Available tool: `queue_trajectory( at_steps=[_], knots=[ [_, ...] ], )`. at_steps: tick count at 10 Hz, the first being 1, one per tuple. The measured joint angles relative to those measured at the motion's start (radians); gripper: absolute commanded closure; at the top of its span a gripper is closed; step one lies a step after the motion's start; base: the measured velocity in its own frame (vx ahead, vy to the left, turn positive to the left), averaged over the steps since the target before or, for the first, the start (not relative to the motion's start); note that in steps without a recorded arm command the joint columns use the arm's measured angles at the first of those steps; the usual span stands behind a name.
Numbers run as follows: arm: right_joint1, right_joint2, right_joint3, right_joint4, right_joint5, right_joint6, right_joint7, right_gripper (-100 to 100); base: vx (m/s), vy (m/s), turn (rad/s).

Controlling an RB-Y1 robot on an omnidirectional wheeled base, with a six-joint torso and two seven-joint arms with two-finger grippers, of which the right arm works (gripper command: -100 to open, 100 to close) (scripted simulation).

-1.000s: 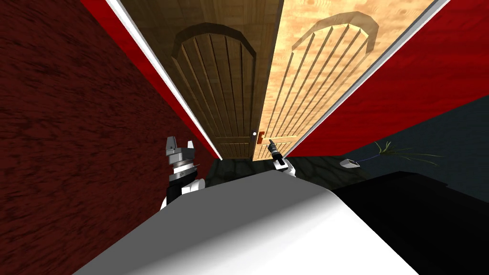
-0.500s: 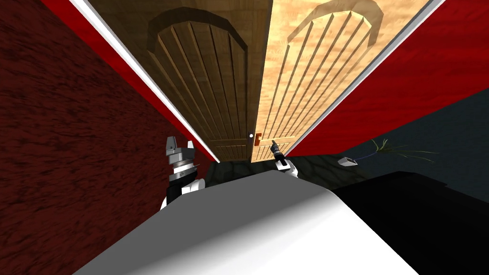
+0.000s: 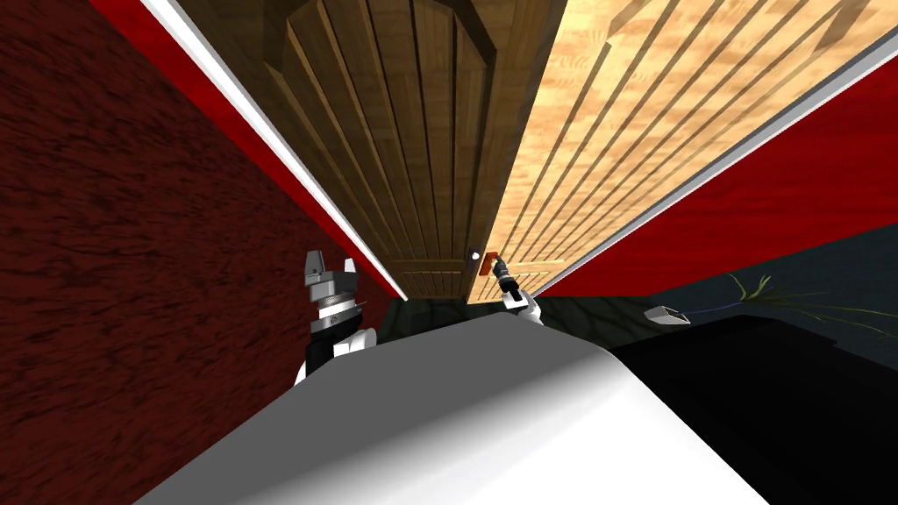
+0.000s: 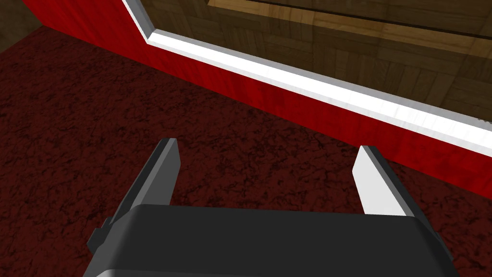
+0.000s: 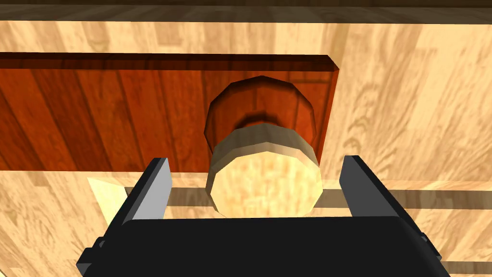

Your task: Pull the door open

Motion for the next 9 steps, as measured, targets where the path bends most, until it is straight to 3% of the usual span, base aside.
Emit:
queue_trajectory(
  at_steps=[5, 9],
  knots=[
    [0.000, 0.002, 0.004, 0.001, 0.001, -0.001, 0.000, 100, -0.018, -0.009, 0.008],
    [0.015, -0.014, 0.003, 0.008, 0.002, -0.023, -0.010, 100, -0.165, -0.069, -0.023]
  ],
)
